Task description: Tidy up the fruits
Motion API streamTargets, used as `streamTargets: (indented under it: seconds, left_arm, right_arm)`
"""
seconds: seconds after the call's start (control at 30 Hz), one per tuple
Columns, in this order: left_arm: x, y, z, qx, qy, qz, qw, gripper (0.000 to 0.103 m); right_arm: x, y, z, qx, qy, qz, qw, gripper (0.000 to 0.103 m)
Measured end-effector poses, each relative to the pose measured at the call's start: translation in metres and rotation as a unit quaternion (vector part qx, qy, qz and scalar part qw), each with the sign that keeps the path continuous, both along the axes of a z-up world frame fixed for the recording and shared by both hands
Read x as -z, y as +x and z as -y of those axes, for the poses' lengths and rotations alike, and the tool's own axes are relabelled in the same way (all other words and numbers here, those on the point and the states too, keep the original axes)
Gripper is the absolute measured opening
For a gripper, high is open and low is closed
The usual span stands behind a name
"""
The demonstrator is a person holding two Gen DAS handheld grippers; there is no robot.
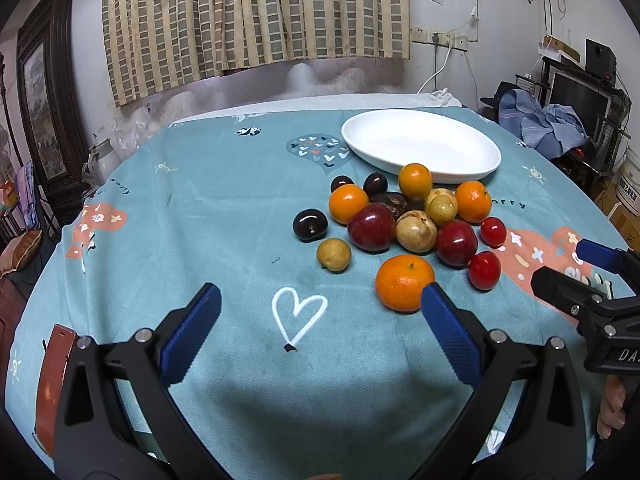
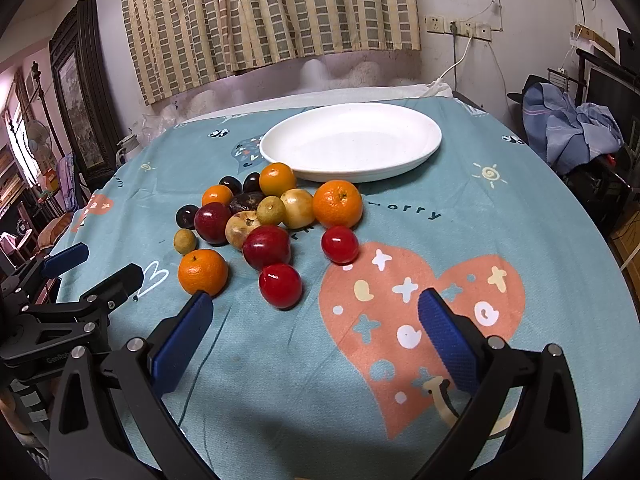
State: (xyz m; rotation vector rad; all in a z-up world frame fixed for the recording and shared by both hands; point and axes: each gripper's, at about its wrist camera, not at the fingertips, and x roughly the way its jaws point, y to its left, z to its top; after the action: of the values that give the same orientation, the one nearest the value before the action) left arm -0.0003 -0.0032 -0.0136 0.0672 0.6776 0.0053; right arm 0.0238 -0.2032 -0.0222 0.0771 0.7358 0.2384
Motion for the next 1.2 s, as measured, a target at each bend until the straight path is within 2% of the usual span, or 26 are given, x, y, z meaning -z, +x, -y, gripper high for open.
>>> streamTargets:
  seconds: [0.57, 0.73, 0.9, 1.03, 1.13, 1.17, 1.2]
  left_arm:
    - [0.003, 0.002, 0.002, 0.000, 0.002, -0.009, 1.0000, 0.101]
    - [0.008, 0.008, -0.001, -0.005, 0.003, -0.034, 0.9994, 0.101]
    - [0.012, 0.015, -0.014, -0.011, -0.031, -0.060, 0.9977, 0.101]
    - [0.021, 0.022, -0.016, -0.006, -0.044, -0.093, 0.9947, 0.101]
    - [0.026, 0.025, -0.012, -0.004, -0.034, -0.103, 0.9941, 0.101]
    - [0.028, 0.025, -0.010, -0.003, -0.029, -0.108, 0.9938, 0.101]
    - [0.029, 0.026, -0.009, -0.001, -0.027, -0.111, 0.9934, 0.101]
  right_arm:
    - [0.001, 0.001, 0.000, 0.002, 0.001, -0.003, 1.000, 0.102]
    - [0.003, 0.000, -0.006, 0.003, 0.002, -0.012, 1.000, 0.102]
    - [0.014, 0.005, -0.008, -0.015, 0.004, -0.033, 0.999, 0.102]
    - [0.008, 0.004, -0.003, -0.024, -0.012, -0.017, 0.999, 0.102]
    - [0.006, 0.005, -0.003, -0.034, -0.034, -0.007, 0.999, 0.102]
    - [0.006, 0.008, -0.002, -0.044, -0.036, -0.009, 0.998, 0.100]
    - [0.006, 0.012, -0.004, -0.066, -0.041, -0.016, 0.997, 0.091]
